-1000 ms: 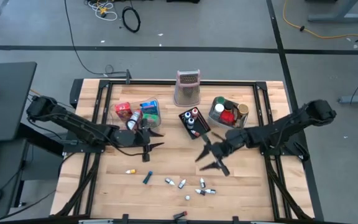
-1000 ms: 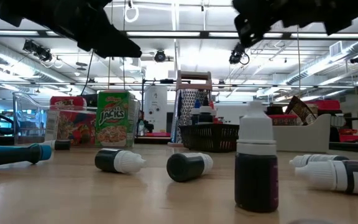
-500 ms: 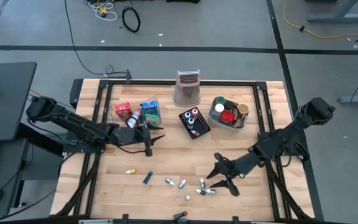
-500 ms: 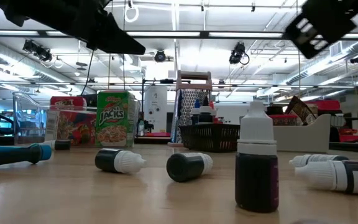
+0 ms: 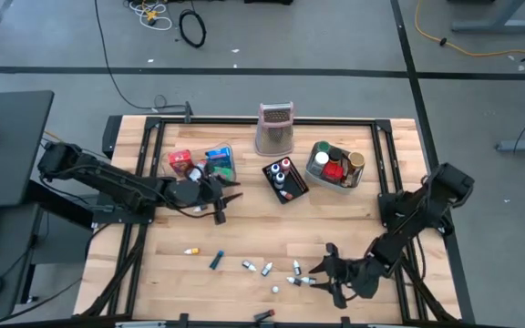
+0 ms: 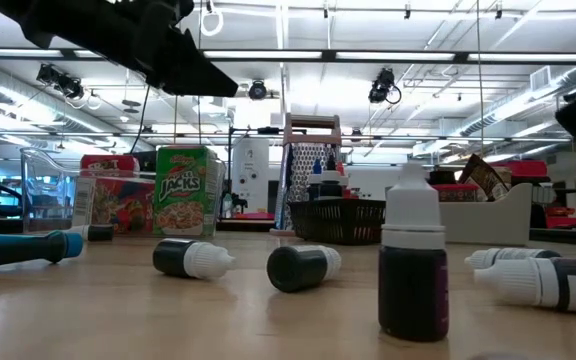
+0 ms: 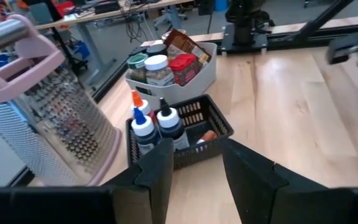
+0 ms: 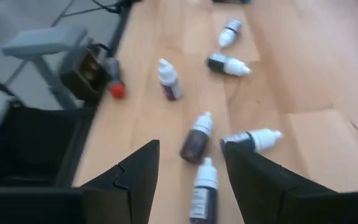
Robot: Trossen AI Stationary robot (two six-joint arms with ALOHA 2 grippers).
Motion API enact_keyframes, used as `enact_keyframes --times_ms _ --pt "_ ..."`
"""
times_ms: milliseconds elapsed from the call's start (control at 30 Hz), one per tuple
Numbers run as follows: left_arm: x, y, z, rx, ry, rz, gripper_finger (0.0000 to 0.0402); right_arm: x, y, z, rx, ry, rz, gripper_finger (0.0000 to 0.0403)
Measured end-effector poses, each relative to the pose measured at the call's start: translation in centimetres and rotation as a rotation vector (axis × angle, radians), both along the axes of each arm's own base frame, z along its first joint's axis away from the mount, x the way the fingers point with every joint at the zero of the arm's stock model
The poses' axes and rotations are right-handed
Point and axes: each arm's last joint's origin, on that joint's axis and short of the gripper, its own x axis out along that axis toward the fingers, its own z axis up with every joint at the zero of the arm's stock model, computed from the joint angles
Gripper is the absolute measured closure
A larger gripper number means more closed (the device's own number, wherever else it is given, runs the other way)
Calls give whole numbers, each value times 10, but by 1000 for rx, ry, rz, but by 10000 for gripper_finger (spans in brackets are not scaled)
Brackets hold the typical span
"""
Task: Pick & Place Kitchen Items
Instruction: Put the small black food coloring bottle into the black bin
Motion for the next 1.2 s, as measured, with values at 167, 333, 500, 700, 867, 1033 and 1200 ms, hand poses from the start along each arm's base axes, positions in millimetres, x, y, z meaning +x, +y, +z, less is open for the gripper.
enact_keyframes --times_ms 167,333,500,700,867,1033,1200 --pt "0 0 0 -1 5 -26 254 3 5 -25 30 31 -45 208" --pt "0 0 0 4 8 -28 254 3 6 -49 42 89 -65 208" --pt "0 -1 0 6 7 -32 254 6 4 -50 68 100 -79 215" --pt "0 -1 0 5 8 -34 254 12 -3 -52 60 140 -82 265" --pt "0 -1 0 -1 9 -55 254 18 -11 -53 77 180 -100 317" --pt "0 -1 0 4 10 -58 254 25 -18 -50 62 180 -98 330" --pt "0 -1 0 8 11 -59 254 26 -36 -32 -14 210 -110 309"
